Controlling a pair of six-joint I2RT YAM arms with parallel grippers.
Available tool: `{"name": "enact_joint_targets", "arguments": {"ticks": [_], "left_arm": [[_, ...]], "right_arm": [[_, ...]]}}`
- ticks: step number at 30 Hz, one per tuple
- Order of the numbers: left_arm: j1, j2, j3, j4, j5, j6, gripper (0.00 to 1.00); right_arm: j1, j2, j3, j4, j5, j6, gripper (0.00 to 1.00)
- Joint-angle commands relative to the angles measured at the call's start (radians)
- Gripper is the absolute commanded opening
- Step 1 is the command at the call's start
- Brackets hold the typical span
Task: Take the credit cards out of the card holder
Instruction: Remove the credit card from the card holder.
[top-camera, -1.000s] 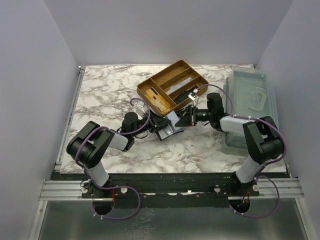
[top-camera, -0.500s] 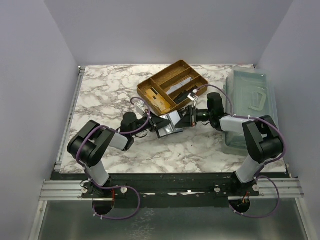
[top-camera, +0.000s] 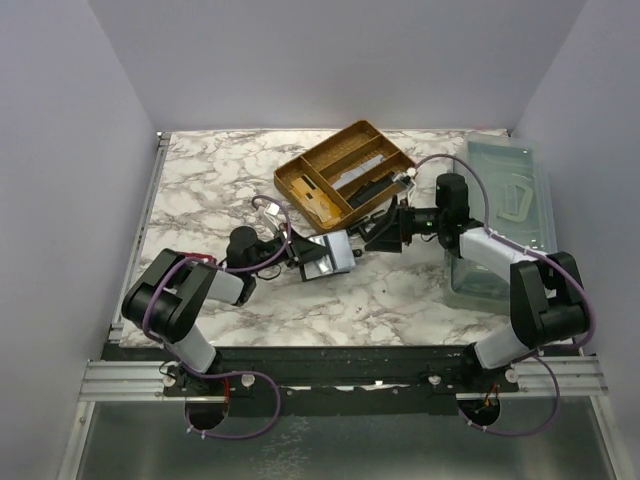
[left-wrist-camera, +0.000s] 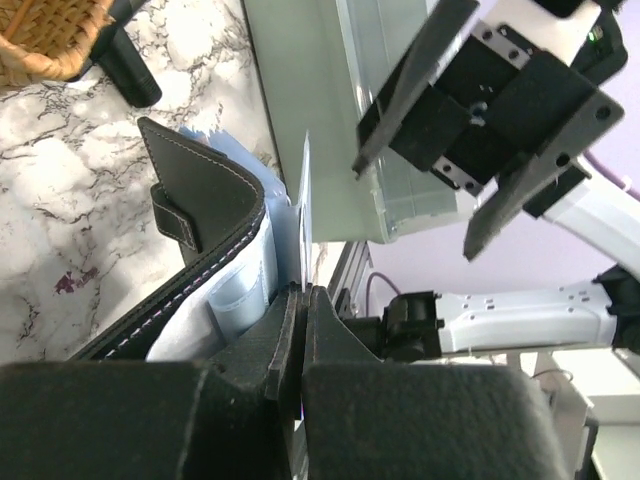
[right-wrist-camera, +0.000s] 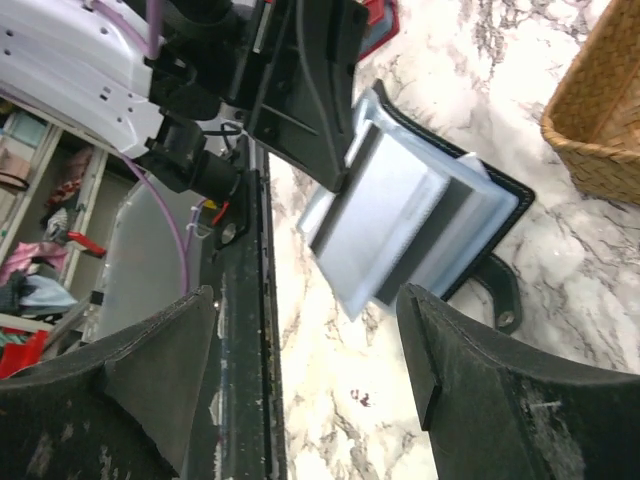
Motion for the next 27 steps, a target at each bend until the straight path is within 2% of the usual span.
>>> {"name": "enact_joint_targets", "arguments": {"ticks": [1,7,18,22,27], "left_arm": [[0.010,-0.094,0.000,-0.006,0.107,0.101,0.00],[0.014,-0.146,0.009,-0.097,0.131,0.154,0.00],[0.013,0.024,0.028,-0.025,0.166,0.087,0.00],[0.017,0.036,0.029,-0.208,0.107,0.134,0.00],[0.018,-0.043,0.021,-0.506,0.014,0.206,0.00]], "right_arm": [[-0.011,0.044,-0.002,-0.058,0.022,-0.091,0.80],[-0.011,0.163,0.011,-0.051,0.054,-0.047,0.80],[-0.009,0.228,0.000,0.006,0.041,0.039,0.80],[-0.008,0.201,0.002,-0.038,0.109,-0.005,0.80],[0.028,0.188,0.021,-0.103,0.200,-0.061,0.78]]}}
